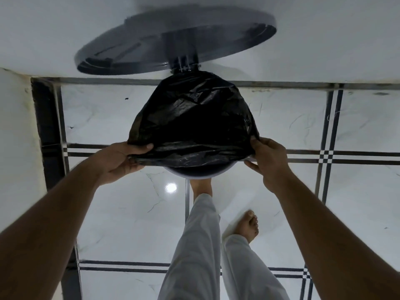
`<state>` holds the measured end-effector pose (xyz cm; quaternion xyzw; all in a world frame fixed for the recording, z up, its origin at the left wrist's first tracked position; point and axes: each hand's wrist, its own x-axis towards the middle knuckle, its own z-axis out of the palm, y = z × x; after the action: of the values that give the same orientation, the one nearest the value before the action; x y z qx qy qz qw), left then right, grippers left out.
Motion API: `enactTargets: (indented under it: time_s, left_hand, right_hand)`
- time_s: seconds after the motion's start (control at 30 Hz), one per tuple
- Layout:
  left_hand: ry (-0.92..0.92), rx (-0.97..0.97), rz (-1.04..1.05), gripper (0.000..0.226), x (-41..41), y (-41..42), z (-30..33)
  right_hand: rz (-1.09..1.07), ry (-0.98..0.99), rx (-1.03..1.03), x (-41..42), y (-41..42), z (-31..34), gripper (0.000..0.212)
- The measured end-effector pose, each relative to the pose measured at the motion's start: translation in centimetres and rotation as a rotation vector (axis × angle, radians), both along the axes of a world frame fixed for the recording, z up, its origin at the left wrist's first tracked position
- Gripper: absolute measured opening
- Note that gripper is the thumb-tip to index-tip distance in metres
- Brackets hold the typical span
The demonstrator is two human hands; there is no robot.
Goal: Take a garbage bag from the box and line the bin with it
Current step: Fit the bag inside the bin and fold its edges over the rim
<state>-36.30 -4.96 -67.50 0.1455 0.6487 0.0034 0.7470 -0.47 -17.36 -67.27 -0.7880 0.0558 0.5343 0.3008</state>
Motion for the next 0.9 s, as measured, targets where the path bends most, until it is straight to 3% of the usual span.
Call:
enactTargets:
  time_s: [0.23, 0.37, 0.43, 0.63, 0.83, 0.9]
  left_hand:
    - [0.055, -0.007, -0.024, 0.032, 0.5, -3.4, 0.1]
    - [0.063, 0.005, -0.189, 0.042, 1.0, -4.1, -0.4]
    - [0.062, 0.023, -0.222, 0.047, 1.1, -4.4, -0.7]
    - [0.068, 0.056, -0.325, 0.037, 1.0, -3.6, -1.7]
    - [0.149, 0.087, -0.481, 0.020, 1.3, -2.4, -3.1]
    - [0.198, 0.106, -0.500, 0.024, 2.0, -2.5, -3.6]
  right_hand:
    - [0.026, 0.088, -0.055, -1.2, -2.2, 0.3, 0.015]
    - [0.149, 0.066, -0.104, -1.6, -2.7, -0.1, 0.012]
    - [0.328, -0.014, -0.156, -1.5, -2.8, -0.9, 0.017]
    - [0.610, -0.112, -0.227, -1.0, -1.9, -2.6, 0.026]
    - [0.451, 0.019, -0.206, -0.7, 0.0, -2.7, 0.018]
    - [0.413, 0.060, -0.194, -0.7, -0.5, -2.7, 0.017]
